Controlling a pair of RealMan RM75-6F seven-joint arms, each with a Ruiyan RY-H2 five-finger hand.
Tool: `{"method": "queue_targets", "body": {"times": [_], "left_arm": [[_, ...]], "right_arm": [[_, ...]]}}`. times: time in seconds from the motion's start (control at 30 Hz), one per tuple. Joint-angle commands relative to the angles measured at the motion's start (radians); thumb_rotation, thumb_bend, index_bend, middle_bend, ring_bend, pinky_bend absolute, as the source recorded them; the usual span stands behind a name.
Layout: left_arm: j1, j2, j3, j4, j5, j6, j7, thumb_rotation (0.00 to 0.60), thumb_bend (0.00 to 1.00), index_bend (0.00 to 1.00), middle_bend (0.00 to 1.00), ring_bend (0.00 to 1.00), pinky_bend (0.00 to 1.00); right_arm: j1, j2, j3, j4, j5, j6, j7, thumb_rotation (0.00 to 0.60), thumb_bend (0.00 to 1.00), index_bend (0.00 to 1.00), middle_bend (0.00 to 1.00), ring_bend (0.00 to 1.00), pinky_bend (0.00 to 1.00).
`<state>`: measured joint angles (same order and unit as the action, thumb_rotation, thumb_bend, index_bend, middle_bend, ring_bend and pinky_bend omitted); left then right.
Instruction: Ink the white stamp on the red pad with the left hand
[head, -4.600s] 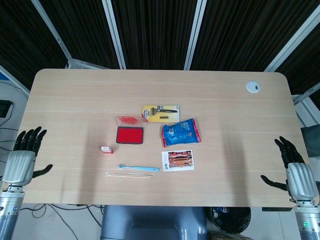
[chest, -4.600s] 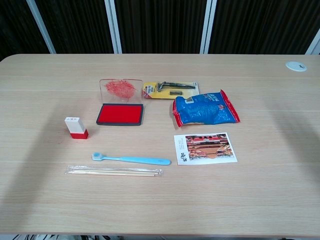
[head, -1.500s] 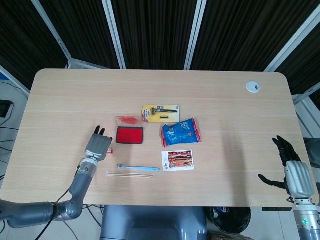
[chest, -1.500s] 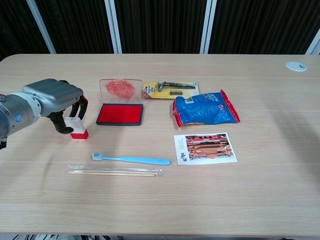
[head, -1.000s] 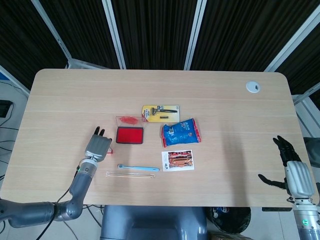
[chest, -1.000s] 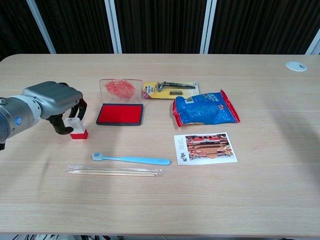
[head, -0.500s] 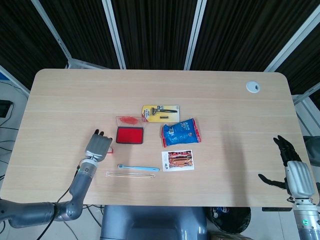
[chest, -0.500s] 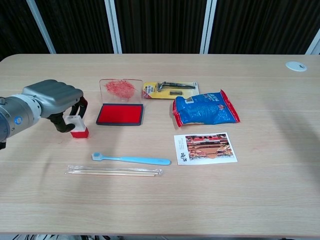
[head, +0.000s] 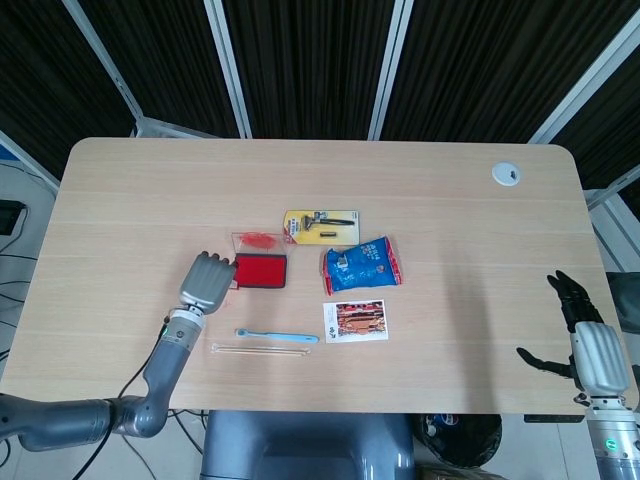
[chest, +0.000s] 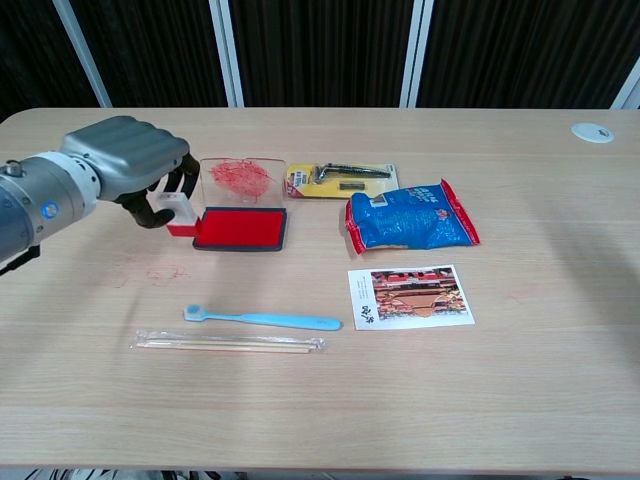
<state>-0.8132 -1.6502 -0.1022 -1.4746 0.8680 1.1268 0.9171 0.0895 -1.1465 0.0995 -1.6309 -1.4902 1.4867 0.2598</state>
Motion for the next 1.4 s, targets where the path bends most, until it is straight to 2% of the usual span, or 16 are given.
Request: {"method": "queue_targets", "body": {"times": [0.03, 0.33, 0.6, 1.4], "left_arm": [[-0.03, -0.011, -0.022, 0.019, -0.023, -0.026, 0.034, 0.6, 0.56, 0.67, 0.68, 0.46, 0.5], [-0.113, -0.053, -0.085, 0.092, -0.109, -0.097, 0.088, 0.6, 0.56, 0.68, 0.69, 0.47, 0.52], [-0.169, -0.087, -0.104, 0.154, -0.192, -0.135, 0.14, 0.6, 0.56, 0.69, 0.7, 0.49, 0.53], [-0.231, -0.154, -0.071, 0.262, -0.307, -0.158, 0.215, 0.6, 0.57, 0.72, 0.74, 0.52, 0.56]], "right_arm": [[0.0, 0.0, 0.001, 0.0, 0.002, -0.001, 0.001, 0.6, 0.1, 0.0, 0.0, 0.0, 0.19], [0.0, 0.003, 0.002, 0.0, 0.006, -0.005, 0.009, 0.6, 0.1, 0.0, 0.0, 0.0, 0.19], [0.002, 0.005, 0.002, -0.001, 0.008, -0.009, 0.011, 0.6, 0.1, 0.0, 0.0, 0.0, 0.19], [0.003, 0.01, 0.001, -0.007, 0.012, -0.018, 0.023, 0.6, 0.1, 0.0, 0.0, 0.0, 0.19]]}}
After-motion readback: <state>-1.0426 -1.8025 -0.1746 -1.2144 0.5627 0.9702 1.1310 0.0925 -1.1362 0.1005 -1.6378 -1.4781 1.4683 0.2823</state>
